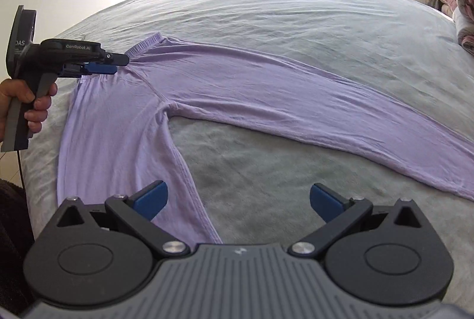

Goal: Fold clothes

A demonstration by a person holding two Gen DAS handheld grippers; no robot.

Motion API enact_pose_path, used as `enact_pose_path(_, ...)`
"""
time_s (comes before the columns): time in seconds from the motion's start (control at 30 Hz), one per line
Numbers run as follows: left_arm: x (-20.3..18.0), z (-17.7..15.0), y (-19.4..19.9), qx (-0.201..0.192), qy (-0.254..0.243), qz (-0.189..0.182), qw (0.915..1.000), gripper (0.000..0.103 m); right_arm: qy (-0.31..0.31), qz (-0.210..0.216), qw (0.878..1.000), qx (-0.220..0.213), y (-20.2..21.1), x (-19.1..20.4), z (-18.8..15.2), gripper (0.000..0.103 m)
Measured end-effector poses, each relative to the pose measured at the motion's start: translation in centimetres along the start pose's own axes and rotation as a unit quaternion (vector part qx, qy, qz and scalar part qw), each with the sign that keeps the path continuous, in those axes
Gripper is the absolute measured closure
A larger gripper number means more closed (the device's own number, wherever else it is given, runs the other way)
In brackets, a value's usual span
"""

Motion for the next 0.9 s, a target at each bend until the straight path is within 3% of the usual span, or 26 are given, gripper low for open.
enact_pose_path(0.2, 5.1, 0.1, 0.1, -0.005, 0.033, 0.045, 0.9984, 0.085, 0.080, 0.023, 0.996, -0.027, -3.9, 4.6, 5.5, 0.000)
enact_pose_path(0.33, 7.4, -0.2, 0.0, -0.002, 0.078, 0.033, 0.9964, 0.101, 0.115, 0.028, 0.992, -0.037, -7.1, 7.2, 8.4, 0.000)
enact_pose_path(0.4, 7.9, -0.2, 0.3, -0.008, 0.095, 0.032, 0.9949, 0.101, 0.114, 0.028, 0.992, -0.035, -8.8, 7.6, 9.7, 0.002)
enact_pose_path(0.5, 7.3, -0.1, 1.0, -0.016, 0.091, 0.032, 0.9953, 0.101, 0.114, 0.027, 0.993, -0.033, -11.3, 8.2, 11.8, 0.015)
enact_pose_path(0.63, 6.3, 0.2, 1.1, -0.017, 0.086, -0.013, 0.9961, 0.101, 0.113, 0.027, 0.993, -0.031, -14.6, 9.0, 14.5, 0.029)
enact_pose_path(0.77, 6.3, 0.3, 0.3, -0.004, 0.102, -0.038, 0.9941, 0.101, 0.112, 0.025, 0.993, -0.027, -17.6, 9.6, 16.9, 0.031)
enact_pose_path(0.9, 6.9, 0.2, -0.2, 0.002, 0.114, -0.028, 0.9931, 0.101, 0.112, 0.023, 0.993, -0.021, -20.1, 9.9, 18.6, 0.031)
Point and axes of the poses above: each gripper's, at about its wrist camera, not at the fingertips, and y roughly against the way its jaws point, x to its left, z to its top, the point moved 4 cm from there along -y, roughly the way its jaws point, and after that the axes turned 6 degrees about -y, right-handed, at the moved point
